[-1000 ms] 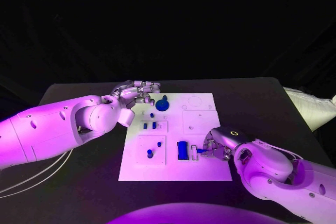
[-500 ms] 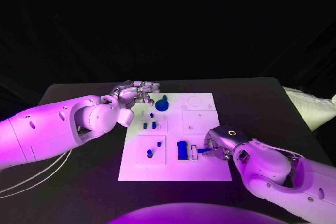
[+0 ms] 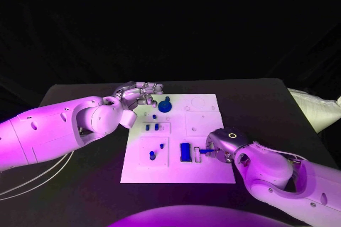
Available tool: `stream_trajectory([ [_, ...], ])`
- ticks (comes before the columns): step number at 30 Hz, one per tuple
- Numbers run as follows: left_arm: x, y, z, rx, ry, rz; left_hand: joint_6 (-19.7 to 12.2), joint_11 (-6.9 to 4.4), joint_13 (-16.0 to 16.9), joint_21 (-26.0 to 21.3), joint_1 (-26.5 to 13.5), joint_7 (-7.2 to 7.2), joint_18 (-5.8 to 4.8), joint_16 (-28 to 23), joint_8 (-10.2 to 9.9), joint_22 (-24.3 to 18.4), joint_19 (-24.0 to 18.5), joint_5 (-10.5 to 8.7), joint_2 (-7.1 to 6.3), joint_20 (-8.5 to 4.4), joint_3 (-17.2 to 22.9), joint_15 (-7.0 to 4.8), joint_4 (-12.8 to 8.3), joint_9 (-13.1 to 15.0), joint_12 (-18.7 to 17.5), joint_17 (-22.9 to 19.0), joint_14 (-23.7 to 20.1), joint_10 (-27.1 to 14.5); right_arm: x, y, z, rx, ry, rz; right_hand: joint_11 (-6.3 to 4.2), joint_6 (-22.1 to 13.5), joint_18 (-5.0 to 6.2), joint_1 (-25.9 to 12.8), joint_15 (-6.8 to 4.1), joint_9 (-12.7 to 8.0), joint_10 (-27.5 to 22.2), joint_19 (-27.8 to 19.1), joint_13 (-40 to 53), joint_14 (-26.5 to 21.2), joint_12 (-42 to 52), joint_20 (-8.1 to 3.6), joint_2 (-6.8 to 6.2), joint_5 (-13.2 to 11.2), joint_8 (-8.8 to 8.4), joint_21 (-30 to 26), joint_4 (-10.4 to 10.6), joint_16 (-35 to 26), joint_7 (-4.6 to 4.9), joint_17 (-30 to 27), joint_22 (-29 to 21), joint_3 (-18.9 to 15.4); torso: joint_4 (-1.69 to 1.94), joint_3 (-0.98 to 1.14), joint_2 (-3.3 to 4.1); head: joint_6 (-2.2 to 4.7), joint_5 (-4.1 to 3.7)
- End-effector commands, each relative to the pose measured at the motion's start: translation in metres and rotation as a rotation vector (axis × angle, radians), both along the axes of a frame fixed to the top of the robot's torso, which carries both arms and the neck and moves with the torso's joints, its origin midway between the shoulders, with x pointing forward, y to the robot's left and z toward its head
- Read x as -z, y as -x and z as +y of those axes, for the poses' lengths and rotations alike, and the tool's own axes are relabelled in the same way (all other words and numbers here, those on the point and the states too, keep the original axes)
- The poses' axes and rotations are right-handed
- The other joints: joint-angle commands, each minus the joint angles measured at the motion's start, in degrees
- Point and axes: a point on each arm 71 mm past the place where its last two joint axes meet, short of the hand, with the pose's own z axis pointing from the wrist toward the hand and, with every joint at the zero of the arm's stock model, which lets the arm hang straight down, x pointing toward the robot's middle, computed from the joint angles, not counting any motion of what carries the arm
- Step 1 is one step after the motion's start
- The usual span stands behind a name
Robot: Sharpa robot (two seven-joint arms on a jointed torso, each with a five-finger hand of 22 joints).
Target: Assemble the parts on the task board
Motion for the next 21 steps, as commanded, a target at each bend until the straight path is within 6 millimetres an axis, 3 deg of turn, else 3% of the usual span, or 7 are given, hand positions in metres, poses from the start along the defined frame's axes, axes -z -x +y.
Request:
stream_trajectory([
  [1,-0.001,0.001,-0.003,0.022,0.006,-0.007,-0.3,0.11,-0.05,-0.27,0.17,0.02,1.03,0.26,0.36,-0.05,0.0,0.3,0.44,0.37,-0.29,-0.08,-0.14,-0.1,0.34,-0.06,-0.36,-0.35,0.014,0.005,-0.004,0.004,0.061,0.066,-0.92,1.06,-0.94,0.41,-0.47,0.34,1.69,1.64,0.48,3.42,0.63,-0.43,0.34,1.95,0.01,0.43,-2.47,0.43,-0.68,0.62,9.43,3.96,-0.01,0.0,-0.01,0.01,0.11],
  [5,-0.001,0.001,-0.002,0.021,0.006,-0.007,-0.3,0.11,-0.05,-0.27,0.17,0.02,1.03,0.26,0.36,-0.05,0.0,0.3,0.44,0.37,-0.29,-0.08,-0.14,-0.1,0.34,-0.06,-0.36,-0.35,0.013,0.004,-0.007,0.03,0.024,0.07,-0.97,1.07,-0.99,-1.83,-0.46,0.34,2.23,1.79,0.78,3.51,0.94,-0.44,-0.2,4.61,-0.35,0.59,-1.25,0.81,-0.73,1.15,9.64,5.8,-0.06,0.03,0.0,0.05,0.12],
  [11,-0.001,0.001,-0.002,0.021,0.005,-0.006,-0.3,0.11,-0.05,-0.27,0.17,0.02,1.03,0.26,0.36,-0.05,0.0,0.3,0.44,0.37,-0.29,-0.08,-0.14,-0.1,0.34,-0.06,-0.36,-0.35,0.008,0.003,-0.016,0.126,-0.129,0.081,-0.88,1.05,-1.07,-6.13,-0.47,0.36,2.4,2.03,0.75,3.53,0.37,-0.44,-2.31,9.61,-1.04,0.83,1.43,1.05,-0.61,1.54,9.96,9.55,-0.03,-0.01,0.0,0.17,0.05],
  [19,-0.001,0.001,-0.001,0.023,0.003,-0.002,-0.3,0.11,-0.05,-0.27,0.17,0.02,1.03,0.26,0.36,-0.05,0.0,0.3,0.44,0.37,-0.29,-0.08,-0.14,-0.1,0.34,-0.06,-0.36,-0.35,0.004,0.003,-0.022,0.23,-0.303,0.145,-0.81,1.26,-1.1,-7.93,-0.43,0.61,2.48,2.12,1.0,3.53,0.2,-0.43,-4.36,10.37,-1.36,0.91,1.9,1.09,-0.58,1.68,10.09,13.42,-0.17,0.04,0.02,0.29,0.05],
  [21,-0.001,0.001,-0.002,0.025,0.004,-0.001,-0.3,0.11,-0.05,-0.27,0.17,0.02,1.03,0.26,0.36,-0.05,0.0,0.3,0.44,0.37,-0.29,-0.08,-0.14,-0.1,0.34,-0.06,-0.36,-0.35,0.003,0.004,-0.02,0.246,-0.339,0.166,-0.79,1.26,-1.08,-8.17,-0.42,0.65,2.48,2.07,1.02,3.53,0.16,-0.42,-4.64,10.5,-1.4,0.87,1.9,1.09,-0.56,1.69,10.05,13.87,-0.06,0.05,0.02,0.25,-0.02],
])
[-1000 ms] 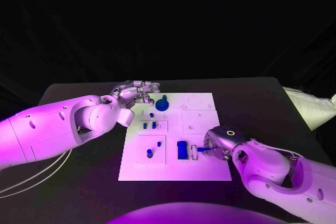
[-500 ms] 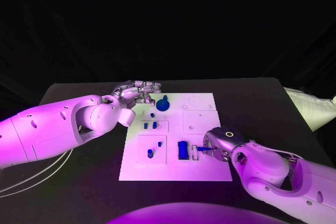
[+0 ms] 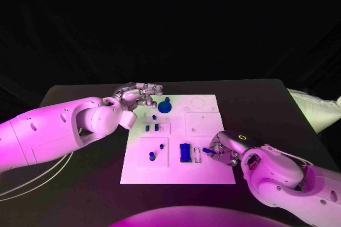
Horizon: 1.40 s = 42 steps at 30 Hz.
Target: Assemble the parts on the task board
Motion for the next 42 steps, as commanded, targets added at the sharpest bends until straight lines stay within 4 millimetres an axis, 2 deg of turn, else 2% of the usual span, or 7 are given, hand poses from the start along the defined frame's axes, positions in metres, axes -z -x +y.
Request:
stream_trajectory([
  [1,-0.001,0.001,-0.003,0.026,0.008,-0.003,-0.3,0.11,-0.06,-0.27,0.17,0.02,1.02,0.25,0.36,-0.06,0.0,0.3,0.44,0.37,-0.29,-0.08,-0.14,-0.05,0.33,-0.07,-0.36,-0.35,0.0,0.002,0.001,0.093,-0.145,0.076,0.0,1.06,-1.08,-0.48,-0.41,0.63,0.25,1.87,0.06,3.53,-0.36,-0.21,-0.47,0.3,-0.21,0.26,-0.4,0.22,-0.5,1.67,10.05,1.08,0.03,0.03,0.02,0.02,-0.08],
  [6,-0.001,0.001,-0.004,0.03,0.009,0.0,-0.3,0.11,-0.06,-0.27,0.17,0.02,1.02,0.25,0.36,-0.06,0.0,0.3,0.44,0.37,-0.29,-0.08,-0.14,-0.05,0.33,-0.07,-0.36,-0.35,0.002,0.004,0.003,0.12,-0.196,0.134,0.01,1.1,-1.05,-0.87,-0.4,0.75,0.17,1.79,0.03,3.51,-0.57,-0.2,-1.35,0.66,-0.26,0.19,-0.63,0.12,-0.48,1.57,9.97,1.91,0.14,-0.03,0.0,-0.13,-0.27],
  [9,-0.001,0.001,-0.004,0.03,0.009,0.001,-0.3,0.11,-0.06,-0.27,0.17,0.02,1.02,0.25,0.36,-0.06,0.0,0.3,0.44,0.37,-0.29,-0.08,-0.14,-0.05,0.33,-0.07,-0.36,-0.35,0.003,0.005,0.006,0.123,-0.21,0.163,0.06,1.26,-1.06,-1.59,-0.38,0.91,0.3,1.81,0.19,3.52,-0.45,-0.18,-1.98,2.35,-0.24,0.2,-0.77,0.16,-0.46,1.65,10.0,2.48,0.15,-0.06,0.01,-0.08,-0.2],
  [12,-0.001,0.001,-0.004,0.031,0.009,0.001,-0.38,0.13,-0.08,-0.31,0.22,0.04,1.02,0.28,0.42,-0.11,0.01,0.31,0.5,0.38,-0.32,-0.06,-0.12,-0.08,0.41,-0.12,-0.41,-0.46,0.003,0.006,0.009,0.118,-0.219,0.181,0.05,1.38,-1.08,-2.16,-0.37,1.01,0.51,1.89,0.5,3.57,-0.02,-0.18,-2.19,2.82,-0.2,0.28,-0.71,0.31,-0.47,1.87,10.1,2.64,0.07,0.04,0.07,-0.11,-0.14],
  [19,-0.001,0.001,-0.005,0.035,0.01,0.003,-0.38,0.13,-0.08,-0.31,0.22,0.04,1.02,0.28,0.42,-0.11,0.01,0.31,0.5,0.38,-0.32,-0.06,-0.12,-0.08,0.41,-0.12,-0.41,-0.46,0.005,0.008,0.014,0.102,-0.222,0.217,-0.02,1.82,-1.15,-5.34,-0.4,1.36,1.2,2.1,1.45,3.7,1.17,-0.19,-2.52,5.44,-0.1,0.48,0.42,0.71,-0.58,2.42,10.36,2.57,0.08,-0.01,0.04,-0.18,-0.16],
  [26,-0.001,0.002,-0.005,0.038,0.005,0.001,-0.38,0.13,-0.08,-0.31,0.22,0.04,1.02,0.28,0.42,-0.11,0.01,0.31,0.5,0.38,-0.32,-0.06,-0.12,-0.08,0.41,-0.12,-0.41,-0.46,0.009,0.007,0.016,0.068,-0.168,0.237,0.05,2.15,-1.15,-9.66,-0.36,1.56,1.46,2.1,1.9,3.67,1.51,-0.15,-2.31,6.03,-0.12,0.47,1.63,0.67,-0.54,2.39,10.38,1.15,0.06,0.02,0.04,-0.28,-0.07],
  [42,-0.001,0.002,-0.006,0.044,0.0,-0.002,-0.38,0.13,-0.08,-0.31,0.22,0.04,1.02,0.28,0.42,-0.11,0.01,0.31,0.5,0.38,-0.32,-0.06,-0.12,-0.08,0.41,-0.12,-0.41,-0.46,0.008,0.003,0.017,0.051,-0.127,0.181,-0.02,2.48,-1.16,-12.08,-0.41,1.68,1.77,2.11,2.64,3.74,2.31,-0.18,-1.61,6.25,-0.15,0.48,1.66,0.95,-0.65,2.81,10.41,0.33,0.07,0.0,0.02,-0.3,-0.28],
])
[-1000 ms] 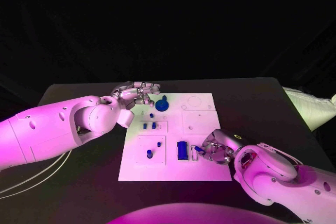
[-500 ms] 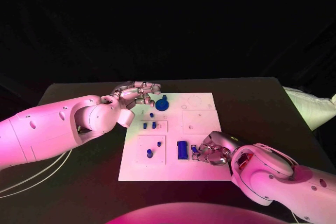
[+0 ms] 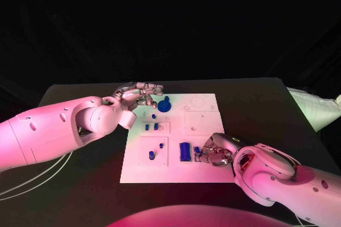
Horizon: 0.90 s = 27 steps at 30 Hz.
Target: Assemble the parts on the task board
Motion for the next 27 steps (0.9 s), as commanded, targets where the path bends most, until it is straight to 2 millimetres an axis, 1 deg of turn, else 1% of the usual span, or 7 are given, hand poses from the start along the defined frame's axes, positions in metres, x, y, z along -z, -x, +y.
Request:
stream_trajectory([
  [1,-0.0011,0.0009,-0.0036,0.025,0.008,-0.006,-0.38,0.13,-0.08,-0.31,0.22,0.04,1.02,0.28,0.2,-0.06,0.01,0.31,0.5,0.38,-0.32,-0.06,-0.12,-0.09,0.2,-0.06,-0.41,-0.46,0.0004,-0.0003,0.0007,-0.018,0.035,-0.021,-0.02,0.06,-1.15,-0.4,-0.4,0.0,0.33,2.12,0.08,3.75,0.37,-0.19,-0.02,0.17,-0.06,0.22,-0.06,0.18,0.51,2.84,10.43,-0.27,0.01,-0.01,-0.01,0.06,-0.02],
  [10,-0.0009,0.0008,-0.0037,0.027,0.007,-0.004,-0.38,0.13,-0.08,-0.31,0.22,0.04,1.02,0.28,0.2,-0.06,0.01,0.31,0.5,0.38,-0.32,-0.06,-0.12,-0.09,0.2,-0.06,-0.41,-0.46,-0.0008,-0.0017,0.0016,-0.017,0.032,-0.033,-0.05,0.29,-1.21,-1.99,-0.42,0.07,0.56,2.27,0.59,3.84,0.96,-0.21,0.24,0.3,-0.06,0.37,-0.01,0.5,0.46,3.28,10.62,-1.02,0.0,-0.02,-0.01,0.03,0.06],
  [12,-0.0008,0.0009,-0.0037,0.028,0.007,-0.004,-0.38,0.13,-0.08,-0.31,0.22,0.04,1.02,0.28,0.2,-0.06,0.01,0.31,0.5,0.38,-0.32,-0.06,-0.12,-0.09,0.2,-0.06,-0.41,-0.46,-0.0009,-0.0018,0.0017,-0.017,0.032,-0.034,-0.05,0.37,-1.22,-3.16,-0.42,0.1,0.63,2.29,0.81,3.84,1.15,-0.22,0.23,1.33,-0.1,0.38,-0.02,0.55,0.45,3.36,10.65,-1.82,-0.04,-0.02,-0.01,0.0,0.06],
  [15,-0.0007,0.0009,-0.0037,0.029,0.007,-0.003,-0.38,0.13,-0.08,-0.31,0.22,0.04,1.02,0.28,0.2,-0.06,0.01,0.31,0.5,0.38,-0.32,-0.06,-0.12,-0.09,0.2,-0.06,-0.41,-0.46,-0.0011,-0.0019,0.0018,-0.017,0.031,-0.035,0.0,0.51,-1.24,-5.62,-0.37,0.12,0.7,2.33,1.03,3.86,1.28,-0.2,0.51,1.33,-0.15,0.42,0.05,0.63,0.49,3.49,10.71,-3.41,-0.05,-0.01,0.0,-0.02,0.06],
  [16,-0.0007,0.0009,-0.0037,0.029,0.007,-0.002,-0.38,0.13,-0.08,-0.31,0.22,0.04,1.02,0.28,0.2,-0.06,0.01,0.31,0.5,0.38,-0.32,-0.06,-0.12,-0.09,0.2,-0.06,-0.41,-0.46,-0.0013,-0.0018,0.0018,-0.017,0.031,-0.037,-0.02,0.57,-1.24,-6.59,-0.37,0.14,0.73,2.34,1.12,3.86,1.33,-0.19,0.65,0.56,-0.17,0.43,0.04,0.66,0.44,3.54,10.72,-4.16,-0.06,-0.01,0.0,-0.03,0.06],
  [20,-0.0006,0.0009,-0.0037,0.031,0.006,-0.001,-0.38,0.13,-0.08,-0.31,0.22,0.04,1.02,0.28,0.2,-0.06,0.01,0.31,0.5,0.38,-0.32,-0.06,-0.12,-0.09,0.2,-0.06,-0.41,-0.46,-0.0027,-0.0014,0.0026,-0.021,0.031,-0.048,-0.09,0.71,-1.26,-9.78,-0.44,0.24,0.76,2.41,1.41,3.9,1.37,-0.22,1.4,-4.63,-0.25,0.49,0.07,0.84,0.32,3.81,10.83,-7.33,0.0,-0.01,-0.04,-0.01,0.02],
  [27,-0.0003,0.0008,-0.0032,0.034,0.005,0.0,-0.46,0.14,-0.1,-0.35,0.34,0.06,1.02,0.3,0.25,-0.11,0.01,0.31,0.53,0.39,-0.33,-0.05,-0.17,-0.12,0.27,-0.11,-0.47,-0.57,-0.0081,0.0012,0.0028,-0.033,0.035,-0.084,-0.1,0.85,-1.27,-12.99,-0.45,0.34,0.8,2.43,1.66,3.91,1.25,-0.23,2.49,-7.9,-0.37,0.5,0.14,0.93,0.3,3.98,10.88,-10.98,-0.09,0.04,-0.09,0.21,0.11],
])
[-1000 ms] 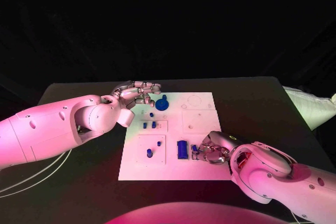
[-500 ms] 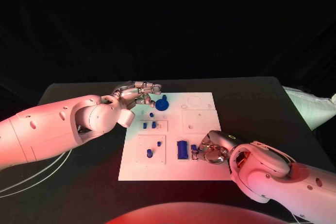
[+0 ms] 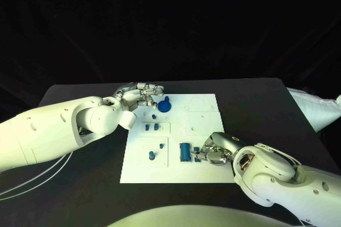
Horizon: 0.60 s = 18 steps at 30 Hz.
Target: Assemble the parts on the task board
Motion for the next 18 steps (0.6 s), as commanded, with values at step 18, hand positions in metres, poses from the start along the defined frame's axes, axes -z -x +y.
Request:
stream_trajectory([
  [18,-0.0005,0.0006,-0.0008,0.02,0.006,-0.006,-0.48,-0.07,-0.06,-0.36,0.11,0.07,1.02,0.3,0.26,-0.06,0.01,0.31,0.29,0.39,-0.33,-0.04,-0.17,-0.06,0.28,-0.06,-0.48,-0.37,-0.0074,-0.0032,-0.0089,0.052,-0.065,-0.099,0.32,-1.35,-0.31,16.92,-0.17,-0.23,-1.91,1.37,-2.57,3.31,-5.66,-0.06,-0.84,-8.02,-1.69,-0.83,-7.25,-1.83,0.66,1.32,9.71,0.07,0.1,-0.02,-0.01,0.36,-0.18],
])
